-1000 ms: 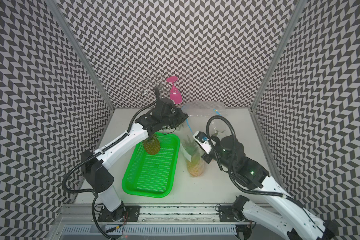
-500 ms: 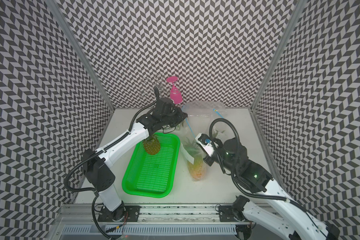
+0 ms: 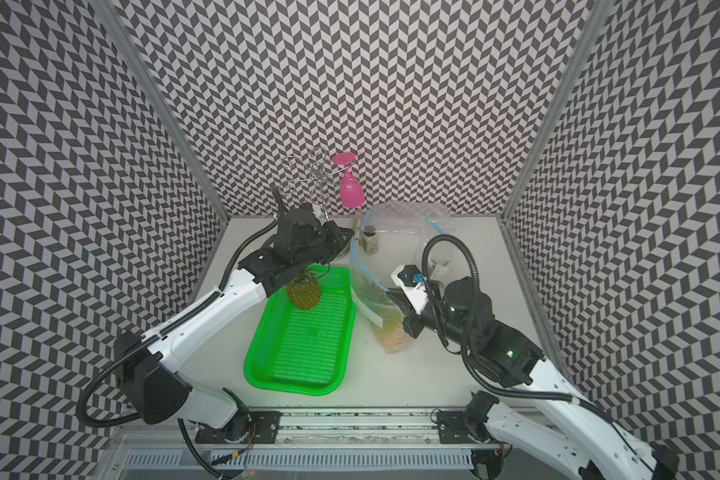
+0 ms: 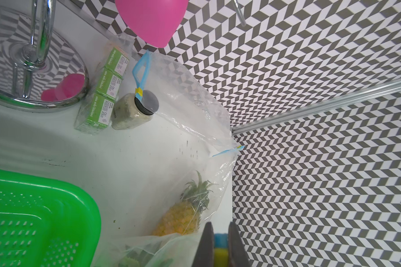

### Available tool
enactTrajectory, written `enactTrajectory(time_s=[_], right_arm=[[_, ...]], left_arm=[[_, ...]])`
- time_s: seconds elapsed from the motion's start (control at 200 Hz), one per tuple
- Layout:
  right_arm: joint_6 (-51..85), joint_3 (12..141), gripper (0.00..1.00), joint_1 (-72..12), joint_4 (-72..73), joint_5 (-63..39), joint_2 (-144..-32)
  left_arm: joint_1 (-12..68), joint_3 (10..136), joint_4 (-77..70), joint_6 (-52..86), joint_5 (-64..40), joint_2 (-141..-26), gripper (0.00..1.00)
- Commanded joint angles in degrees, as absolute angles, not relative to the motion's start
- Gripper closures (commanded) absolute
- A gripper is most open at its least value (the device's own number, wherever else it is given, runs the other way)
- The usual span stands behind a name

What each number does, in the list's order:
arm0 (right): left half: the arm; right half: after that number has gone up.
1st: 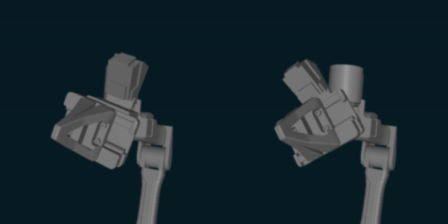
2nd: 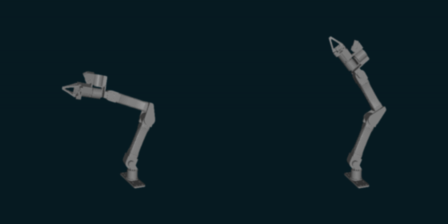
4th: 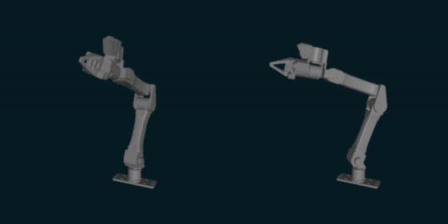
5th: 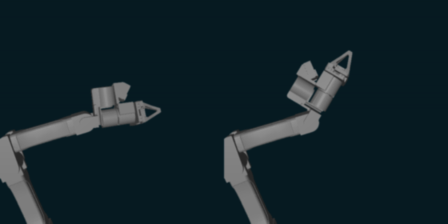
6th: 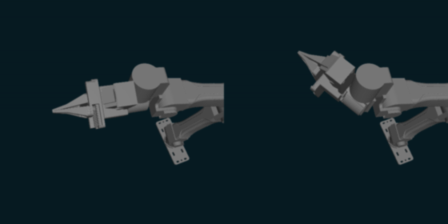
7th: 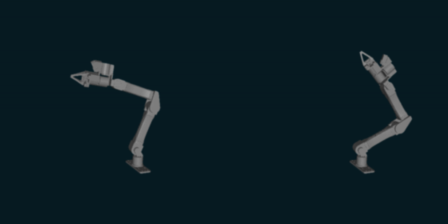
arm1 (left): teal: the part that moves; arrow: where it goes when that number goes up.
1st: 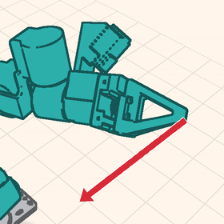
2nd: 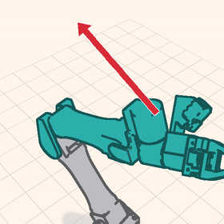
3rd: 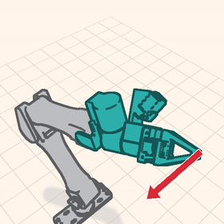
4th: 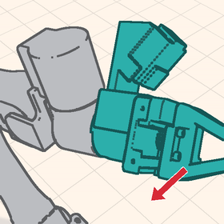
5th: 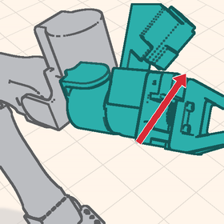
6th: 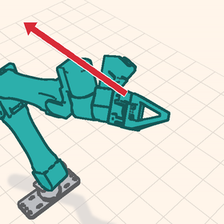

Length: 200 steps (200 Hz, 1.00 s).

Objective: Open the zip-top bag and take out the pineapple
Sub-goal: Unzip the zipper on the zipper food storage bag, then open the zipper of the food storage bag at the center of the board.

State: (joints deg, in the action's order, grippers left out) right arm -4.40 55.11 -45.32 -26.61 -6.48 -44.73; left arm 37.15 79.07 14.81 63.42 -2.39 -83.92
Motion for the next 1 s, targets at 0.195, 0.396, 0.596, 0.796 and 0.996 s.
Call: enactTrajectory(time_s=[0.195,0.396,0.596,0.796,0.996], right_arm=[[1.8,53.2,1.00,-45.9,-24.1,-12.1,-46.8],[3.2,51.9,1.00,-47.2,-22.9,-9.2,-46.7],[4.3,48.5,1.00,-47.2,-21.6,-3.1,-40.0],[7.4,48.1,1.00,-47.2,-22.4,-5.1,-40.4],[13.3,54.3,0.57,-47.8,-28.1,-5.4,-41.0]], left_arm=[[39.2,76.5,8.4,69.9,-3.9,-80.9,1.00],[39.7,77.5,13.6,72.5,-2.4,-80.7,1.00],[39.8,77.5,18.3,71.5,-1.5,-79.3,1.00],[40.4,76.6,18.1,72.8,-2.5,-78.8,1.00],[41.0,76.6,18.7,73.0,-1.2,-78.8,1.00]])
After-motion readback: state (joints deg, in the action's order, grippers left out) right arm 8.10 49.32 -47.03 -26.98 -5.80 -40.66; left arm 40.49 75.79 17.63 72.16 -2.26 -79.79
